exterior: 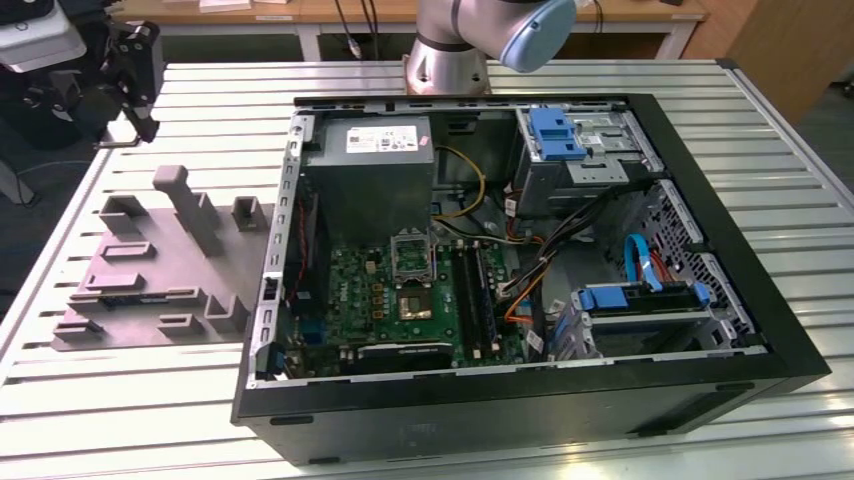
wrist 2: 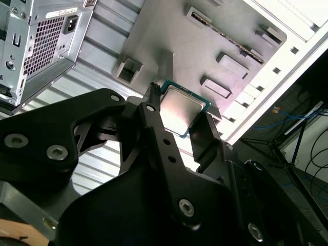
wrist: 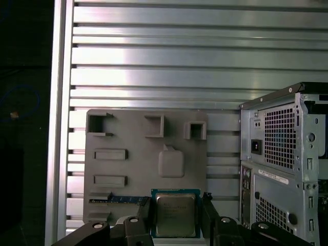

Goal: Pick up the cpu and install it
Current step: 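Pick up the cpu and move it towards the insertion slot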

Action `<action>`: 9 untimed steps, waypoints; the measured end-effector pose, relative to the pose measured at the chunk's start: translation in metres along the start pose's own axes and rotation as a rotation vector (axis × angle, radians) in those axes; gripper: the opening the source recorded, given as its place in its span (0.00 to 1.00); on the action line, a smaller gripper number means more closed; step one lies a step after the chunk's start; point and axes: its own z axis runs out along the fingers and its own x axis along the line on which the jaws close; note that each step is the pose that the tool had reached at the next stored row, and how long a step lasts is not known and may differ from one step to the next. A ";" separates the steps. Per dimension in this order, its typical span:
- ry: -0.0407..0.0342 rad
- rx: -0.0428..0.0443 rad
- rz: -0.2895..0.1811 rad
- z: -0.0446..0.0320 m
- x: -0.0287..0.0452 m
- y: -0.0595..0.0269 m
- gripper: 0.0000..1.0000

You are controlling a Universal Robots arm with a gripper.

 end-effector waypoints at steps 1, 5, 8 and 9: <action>0.0000 0.0000 0.000 0.0000 0.0000 0.0000 0.47; 0.0000 0.0000 0.000 0.0000 -0.0003 0.0000 0.47; 0.0001 0.0000 0.000 0.0000 -0.0016 0.0000 0.47; 0.0000 0.0000 0.000 0.0001 -0.0020 0.0000 0.47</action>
